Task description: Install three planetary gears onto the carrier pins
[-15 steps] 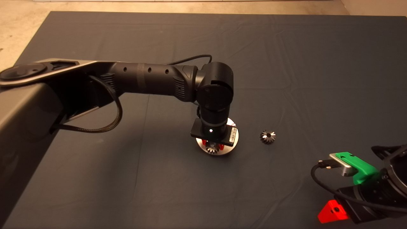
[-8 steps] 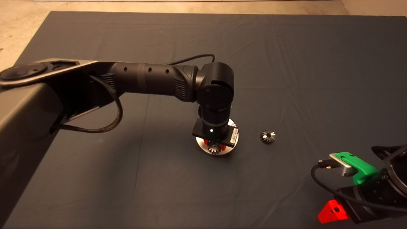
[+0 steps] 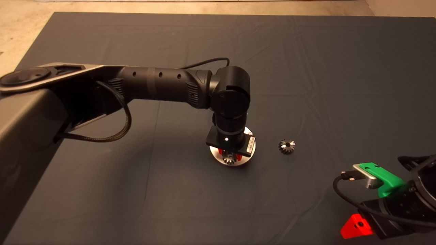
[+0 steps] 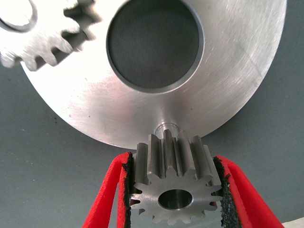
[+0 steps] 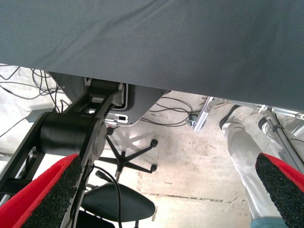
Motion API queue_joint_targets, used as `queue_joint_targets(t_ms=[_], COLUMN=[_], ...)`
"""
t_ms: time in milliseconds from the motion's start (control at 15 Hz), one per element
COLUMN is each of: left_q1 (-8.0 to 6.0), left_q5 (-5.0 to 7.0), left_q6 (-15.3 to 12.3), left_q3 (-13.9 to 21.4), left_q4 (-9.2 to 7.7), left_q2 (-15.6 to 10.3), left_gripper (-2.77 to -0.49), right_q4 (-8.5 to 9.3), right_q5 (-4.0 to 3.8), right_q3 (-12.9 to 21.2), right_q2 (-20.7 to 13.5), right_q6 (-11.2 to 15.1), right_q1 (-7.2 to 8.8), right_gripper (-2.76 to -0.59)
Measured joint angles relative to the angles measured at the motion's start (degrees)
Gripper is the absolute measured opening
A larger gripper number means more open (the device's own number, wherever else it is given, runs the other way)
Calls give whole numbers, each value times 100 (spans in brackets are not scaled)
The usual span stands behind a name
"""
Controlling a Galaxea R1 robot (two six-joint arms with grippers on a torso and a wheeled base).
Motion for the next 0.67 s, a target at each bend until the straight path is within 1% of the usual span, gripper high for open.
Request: queue_joint_targets(t_ms=[200,333,667], left_q1=[13,12,11], left_q5=[1,30,22], left_q6=[-2,-2,0], left_q3=[0,-26,-66], left_q4=[16,9,-13], left_q2=[1,4,6], left_gripper=[-237,-237,-237], right_q4=[0,0,0], right_q5=[0,0,0], right_q3=[0,0,0], right_q2=[0,0,0], right_q6=[0,0,0], right_q1=[0,0,0], right_gripper=[-63,-63,-63])
